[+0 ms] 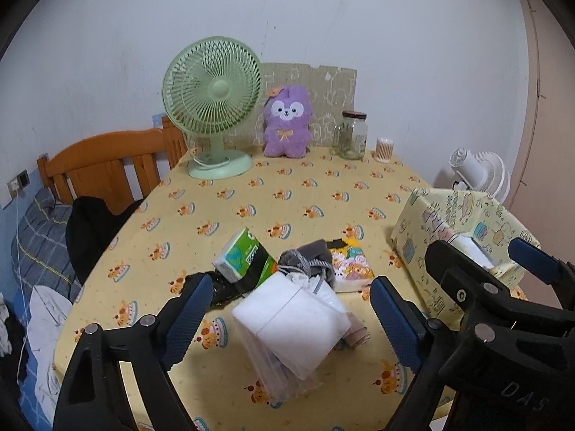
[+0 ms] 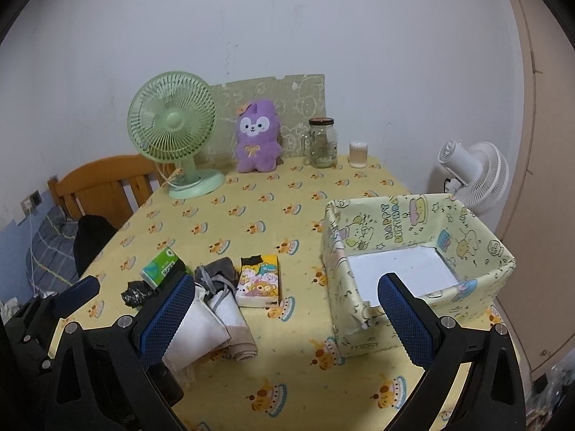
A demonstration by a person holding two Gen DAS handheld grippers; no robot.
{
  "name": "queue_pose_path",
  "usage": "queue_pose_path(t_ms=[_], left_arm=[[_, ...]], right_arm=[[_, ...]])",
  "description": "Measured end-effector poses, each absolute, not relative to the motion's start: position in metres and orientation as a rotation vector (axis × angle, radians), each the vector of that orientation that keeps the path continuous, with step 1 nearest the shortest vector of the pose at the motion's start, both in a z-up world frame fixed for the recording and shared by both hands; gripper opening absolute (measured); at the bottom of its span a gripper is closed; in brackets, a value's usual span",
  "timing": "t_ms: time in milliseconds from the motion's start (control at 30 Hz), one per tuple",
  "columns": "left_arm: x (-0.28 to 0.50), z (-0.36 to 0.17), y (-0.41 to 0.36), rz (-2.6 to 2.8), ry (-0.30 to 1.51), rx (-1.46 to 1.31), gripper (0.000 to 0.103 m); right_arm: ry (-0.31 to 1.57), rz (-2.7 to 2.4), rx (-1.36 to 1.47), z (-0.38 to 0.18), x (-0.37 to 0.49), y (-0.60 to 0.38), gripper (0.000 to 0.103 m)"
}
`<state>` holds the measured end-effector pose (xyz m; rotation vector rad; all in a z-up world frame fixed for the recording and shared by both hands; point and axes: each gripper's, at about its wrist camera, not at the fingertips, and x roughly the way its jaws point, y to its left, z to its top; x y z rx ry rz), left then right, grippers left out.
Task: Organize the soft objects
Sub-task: 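Move both grippers down toward the white cloth stack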
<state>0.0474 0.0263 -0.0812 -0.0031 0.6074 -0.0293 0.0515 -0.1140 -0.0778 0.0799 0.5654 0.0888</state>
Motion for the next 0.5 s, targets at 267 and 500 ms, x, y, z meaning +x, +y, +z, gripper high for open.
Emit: queue_pose_path(t_ms=[267,500], left_arm=[[0.059,-0.111,0.032,-0.037,0.682,-0.019,0.088],[0.064,-0.131,0.036,-0.045,0.717,-0.030,0.088]], right_arm=[[0.615,0.109,0.057,-0.102,0.061,-0.099,0.098],[0.656,0.119,0.030,-0.123,0.071,-0.087,0.096]])
